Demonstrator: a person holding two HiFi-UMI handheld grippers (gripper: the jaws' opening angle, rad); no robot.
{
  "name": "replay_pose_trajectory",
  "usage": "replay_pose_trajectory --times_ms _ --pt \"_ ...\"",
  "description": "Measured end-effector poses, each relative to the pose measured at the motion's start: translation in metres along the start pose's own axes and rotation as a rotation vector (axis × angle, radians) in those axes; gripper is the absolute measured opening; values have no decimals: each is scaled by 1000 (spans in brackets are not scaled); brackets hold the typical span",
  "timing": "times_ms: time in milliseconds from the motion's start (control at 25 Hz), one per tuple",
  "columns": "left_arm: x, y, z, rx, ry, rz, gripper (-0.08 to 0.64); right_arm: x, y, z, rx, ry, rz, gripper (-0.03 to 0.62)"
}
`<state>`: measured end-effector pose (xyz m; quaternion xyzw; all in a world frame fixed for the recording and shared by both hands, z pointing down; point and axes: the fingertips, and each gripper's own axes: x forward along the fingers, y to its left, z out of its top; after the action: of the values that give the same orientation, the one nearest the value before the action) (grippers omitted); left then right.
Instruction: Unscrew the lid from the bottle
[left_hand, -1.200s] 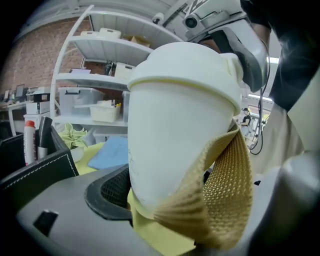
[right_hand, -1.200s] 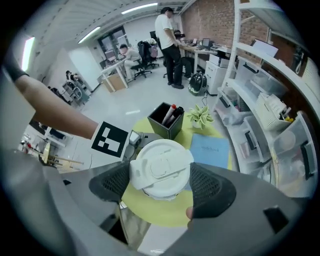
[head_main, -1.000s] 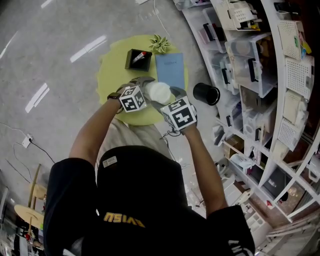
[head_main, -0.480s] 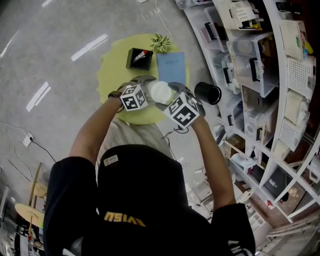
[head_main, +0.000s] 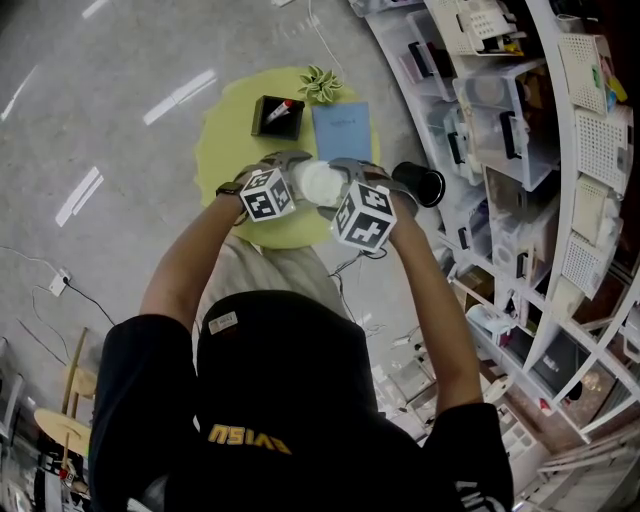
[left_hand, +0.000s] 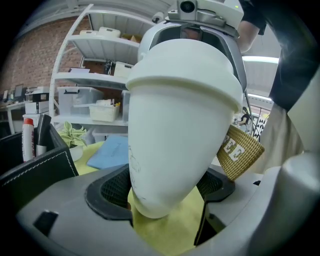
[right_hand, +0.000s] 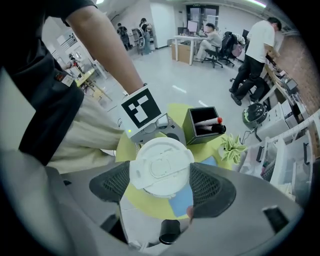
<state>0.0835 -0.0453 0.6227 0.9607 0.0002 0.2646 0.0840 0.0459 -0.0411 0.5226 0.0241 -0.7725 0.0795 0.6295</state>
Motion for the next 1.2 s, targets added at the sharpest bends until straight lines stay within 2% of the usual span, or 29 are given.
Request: replay_pose_trajectory --times_ms 120,200,280,400,520,680,800,880,1200 --pt "-1 0 -1 -4 -1 5 403 -1 0 1 6 -39 -3 373" --pt "0 -2 -1 -8 -3 8 403 -4 -1 -2 76 -83 -29 380" --pt "1 -1 0 -8 -4 8 402 -11 -6 -3 208 -144 -75 387" --pt "0 0 -1 -8 -4 10 402 -18 -10 -2 496 -261 -130 384" --pt "0 0 -2 -10 -5 12 402 -20 -17 -3 742 -315 -218 377" --pt "0 0 -2 -14 -3 10 403 -13 -23 -5 926 -294 -319 374" --pt "0 -1 -1 -15 -1 10 402 -5 -25 -6 972 -236 -320 374" --pt "0 0 -3 -13 0 10 402 -1 -25 -5 961 -209 -288 374" --pt "0 -1 -2 -14 4 7 402 1 -20 -1 732 -139 -191 370"
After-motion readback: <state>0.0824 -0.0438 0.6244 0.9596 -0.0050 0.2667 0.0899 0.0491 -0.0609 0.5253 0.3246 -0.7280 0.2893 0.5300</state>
